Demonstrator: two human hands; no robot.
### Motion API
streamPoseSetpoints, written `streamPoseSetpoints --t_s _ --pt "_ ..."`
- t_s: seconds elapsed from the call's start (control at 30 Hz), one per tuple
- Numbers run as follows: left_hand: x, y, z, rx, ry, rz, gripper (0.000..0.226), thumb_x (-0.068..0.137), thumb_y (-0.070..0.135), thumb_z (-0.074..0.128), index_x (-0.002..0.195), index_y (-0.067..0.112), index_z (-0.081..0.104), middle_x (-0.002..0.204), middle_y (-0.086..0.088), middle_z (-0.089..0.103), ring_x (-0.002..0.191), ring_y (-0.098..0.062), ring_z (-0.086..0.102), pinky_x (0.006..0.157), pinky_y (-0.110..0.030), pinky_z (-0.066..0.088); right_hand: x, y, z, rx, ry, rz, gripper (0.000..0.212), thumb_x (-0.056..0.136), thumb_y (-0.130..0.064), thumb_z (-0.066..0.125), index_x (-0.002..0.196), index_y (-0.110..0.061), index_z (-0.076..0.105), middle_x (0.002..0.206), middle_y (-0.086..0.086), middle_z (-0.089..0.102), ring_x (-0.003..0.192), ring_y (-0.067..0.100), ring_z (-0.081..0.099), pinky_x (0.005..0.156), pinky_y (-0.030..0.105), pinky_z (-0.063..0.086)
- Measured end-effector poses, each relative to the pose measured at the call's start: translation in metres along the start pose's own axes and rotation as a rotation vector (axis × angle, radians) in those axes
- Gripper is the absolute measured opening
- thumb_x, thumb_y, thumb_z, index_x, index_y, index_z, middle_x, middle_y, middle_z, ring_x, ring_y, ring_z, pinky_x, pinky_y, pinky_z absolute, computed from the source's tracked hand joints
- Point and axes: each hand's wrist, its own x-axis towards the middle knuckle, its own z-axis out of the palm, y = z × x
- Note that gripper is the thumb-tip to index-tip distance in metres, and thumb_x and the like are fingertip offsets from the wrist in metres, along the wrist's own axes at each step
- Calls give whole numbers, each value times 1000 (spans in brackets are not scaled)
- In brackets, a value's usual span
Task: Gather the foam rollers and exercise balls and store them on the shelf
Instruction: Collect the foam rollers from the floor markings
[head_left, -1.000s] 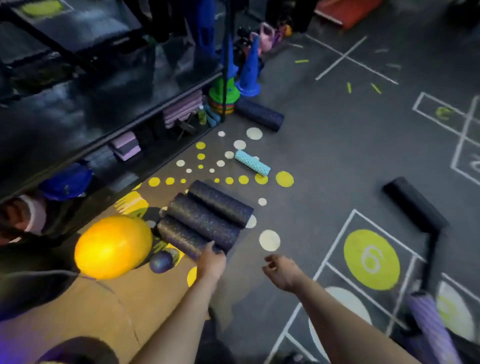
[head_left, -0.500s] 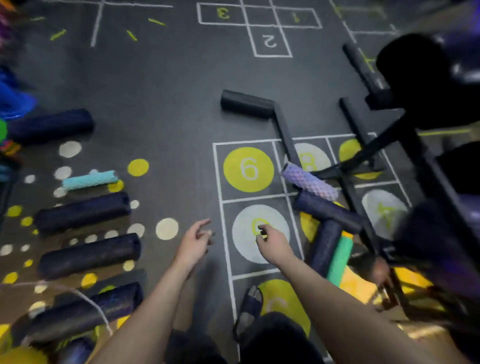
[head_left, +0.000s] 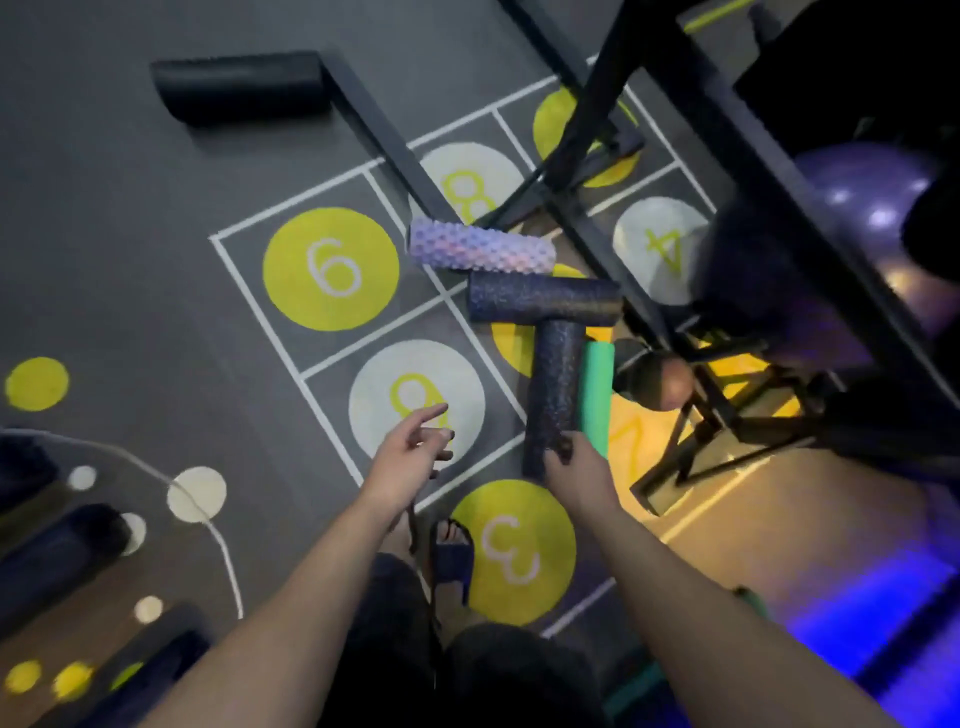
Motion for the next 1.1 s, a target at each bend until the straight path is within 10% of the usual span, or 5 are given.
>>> streamPoseSetpoints --t_s 0.23,0.73,0.87,0.97,1.1 --pt "169 -50 50 122 -129 -171 28 100 19 60 123 34 65 111 -17 68 86 -19 65 64 -28 48 147 63 64 90 35 260 61 95 -36 65 144 -7 44 137 18 58 125 36 55 102 38 45" --pt "453 -230 172 275 -266 -237 41 96 40 67 132 24 60 119 -8 68 95 -18 64 78 -35 49 443 225 227 -105 108 529 163 47 -66 92 157 -24 -20 158 27 19 143 45 29 113 62 31" --pt "439 -252 199 259 -310 -256 40 95 29 70 132 24 57 113 12 73 103 0 67 84 -19 49 430 247 216 147 53 418 147 43 -63 95 156 -27 8 149 12 39 138 25 45 109 44 44" --pt "431 -260 203 225 -358 -194 64 76 19 89 126 31 51 114 9 74 100 -1 71 82 -20 55 399 238 201 611 -190 218 67 67 -32 95 120 -34 54 124 -14 66 99 -18 62 86 9 51" --pt "430 -244 193 363 -289 -226 129 43 44 102 148 38 28 131 10 65 112 -7 67 98 -37 55 391 250 180 816 -423 234 36 96 -55 59 126 -37 68 123 -11 72 112 8 68 101 34 54"
